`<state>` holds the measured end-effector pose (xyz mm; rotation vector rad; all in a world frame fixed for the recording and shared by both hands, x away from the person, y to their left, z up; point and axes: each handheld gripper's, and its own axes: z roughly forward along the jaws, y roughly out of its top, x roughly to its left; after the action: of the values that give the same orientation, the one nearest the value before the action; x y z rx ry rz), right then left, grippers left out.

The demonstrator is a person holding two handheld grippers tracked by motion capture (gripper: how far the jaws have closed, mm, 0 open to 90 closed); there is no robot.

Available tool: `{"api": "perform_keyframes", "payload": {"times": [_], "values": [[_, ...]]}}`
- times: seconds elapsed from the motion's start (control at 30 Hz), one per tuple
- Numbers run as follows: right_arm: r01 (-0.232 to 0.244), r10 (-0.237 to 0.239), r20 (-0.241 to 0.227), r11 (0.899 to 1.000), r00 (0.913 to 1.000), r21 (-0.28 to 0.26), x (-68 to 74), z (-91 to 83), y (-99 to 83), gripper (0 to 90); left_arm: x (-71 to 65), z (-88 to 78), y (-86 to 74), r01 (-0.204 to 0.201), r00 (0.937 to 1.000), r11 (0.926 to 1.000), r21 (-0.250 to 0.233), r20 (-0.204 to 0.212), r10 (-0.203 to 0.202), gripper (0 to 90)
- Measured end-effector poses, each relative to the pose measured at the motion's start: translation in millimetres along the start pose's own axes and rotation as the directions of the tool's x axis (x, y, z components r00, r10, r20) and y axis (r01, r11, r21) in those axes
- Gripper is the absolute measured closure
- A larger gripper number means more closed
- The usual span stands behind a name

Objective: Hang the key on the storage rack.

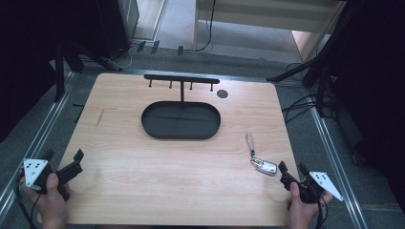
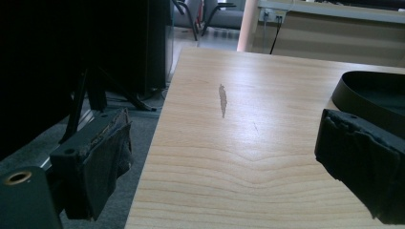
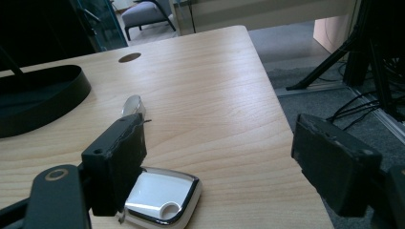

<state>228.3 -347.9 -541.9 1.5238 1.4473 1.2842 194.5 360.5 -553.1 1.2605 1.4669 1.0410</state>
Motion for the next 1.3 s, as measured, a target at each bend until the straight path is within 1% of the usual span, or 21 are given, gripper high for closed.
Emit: {"api": "perform_keyframes", "payload": {"times": [0.17,0.23,0.3,0.33,0.43,0.47,0.5,0.6,0.73,0.9,0.93,0.97,1.0,1.07,1.1,1.13,1.17,1.2,1.23,1.27,1.3], "values": [[0.041,-0.041,0.0,0.999,0.9991,0.032,5.4,2.6,-0.9,21.3,-2.7,2.5,0.9,-0.026,0.9997,0.9993,0.028,0.006,0.025,5.7],[0.066,-0.065,-0.022,0.996,0.9976,0.055,7.4,3.7,-0.7,22.6,-3.8,4.4,1.7,-0.028,0.9996,0.9985,0.046,0.001,0.028,5.7],[0.06,-0.057,-0.038,0.995,0.9976,0.074,7.0,4.5,0.8,24.7,-3.9,6.4,2.5,-0.023,0.9997,0.9974,0.068,-0.007,0.023,5.6],[0.047,-0.042,-0.051,0.995,0.9978,0.093,5.7,5.2,3.2,24.8,-4.8,8.9,3.3,-0.019,0.999,0.9958,0.089,-0.037,0.023,5.7],[0.041,-0.035,-0.057,0.992,0.9978,0.116,5.6,7.4,6.3,24.9,-7.8,9.0,3.2,-0.038,0.9967,0.995,0.092,-0.068,0.044,5.6],[0.067,-0.06,-0.052,0.988,0.9968,0.141,7.8,10.5,10.1,25.7,-9.3,8.7,2.9,-0.052,0.9962,0.9949,0.086,-0.065,0.058,5.7],[0.067,-0.06,-0.052,0.988,0.9968,0.141,7.8,10.5,10.1,25.7,-9.9,8.6,2.8,-0.061,0.9959,0.9945,0.085,-0.061,0.067,5.7],[0.09,-0.08,-0.059,0.977,0.995,0.192,12.5,16.0,18.6,25.5,-10.2,7.3,2.0,-0.053,0.9954,0.9971,0.054,-0.077,0.057,5.7],[0.106,-0.1,-0.038,0.97,0.9943,0.219,15.4,18.4,27.1,26.2,-12.5,4.9,0.8,-0.069,0.9938,0.9971,0.032,-0.085,0.071,5.7],[0.145,-0.144,-0.026,0.94,0.9893,0.31,23.2,24.0,51.7,26.4,-14.2,2.7,0.1,-0.062,0.9966,0.9975,0.032,-0.051,0.064,5.6],[0.15,-0.151,-0.024,0.933,0.9883,0.328,25.1,25.5,55.3,26.5,-13.2,3.1,0.2,-0.036,0.9993,0.9988,0.033,-0.013,0.036,5.6],[0.15,-0.151,-0.024,0.933,0.9883,0.328,25.1,25.5,55.3,26.5,-13.2,3.1,0.2,-0.036,0.9993,0.9988,0.033,-0.013,0.036,5.6],[0.16,-0.162,-0.024,0.925,0.9866,0.345,27.0,27.2,58.6,26.5,-13.1,2.6,0.0,-0.031,0.9995,0.9991,0.028,-0.01,0.031,5.6],[0.195,-0.2,-0.028,0.901,0.9793,0.387,35.3,33.8,67.8,26.5,-14.0,2.4,-0.2,-0.036,0.9992,0.9991,0.022,-0.019,0.036,5.6],[0.195,-0.2,-0.028,0.901,0.9793,0.387,35.3,33.8,67.8,26.5,-14.0,2.4,-0.2,-0.036,0.9992,0.9991,0.022,-0.019,0.036,5.6],[0.216,-0.221,-0.036,0.886,0.9746,0.41,40.8,38.5,73.5,26.5,-15.0,2.5,-0.3,-0.048,0.9987,0.9986,0.022,-0.016,0.049,5.6],[0.22,-0.225,-0.039,0.881,0.9736,0.419,42.9,40.3,75.8,26.5,-15.0,2.5,-0.3,-0.048,0.9987,0.9986,0.022,-0.016,0.049,5.6],[0.22,-0.225,-0.039,0.881,0.9736,0.419,42.9,40.3,75.8,26.5,-15.7,2.6,-0.3,-0.054,0.9983,0.9983,0.023,-0.019,0.055,5.6],[0.23,-0.236,-0.039,0.872,0.9709,0.433,46.5,43.4,79.4,26.7,-16.2,2.7,-0.4,-0.058,0.9981,0.9981,0.023,-0.021,0.059,5.6],[0.237,-0.252,-0.03,0.852,0.9672,0.466,51.6,49.6,84.5,27.3,-16.6,2.9,-0.4,-0.063,0.9978,0.9978,0.021,-0.019,0.063,5.6],[0.237,-0.252,-0.03,0.852,0.9672,0.466,51.6,49.6,84.5,27.3,-16.9,3.0,-0.4,-0.066,0.9976,0.9976,0.022,-0.018,0.067,5.6]]}}
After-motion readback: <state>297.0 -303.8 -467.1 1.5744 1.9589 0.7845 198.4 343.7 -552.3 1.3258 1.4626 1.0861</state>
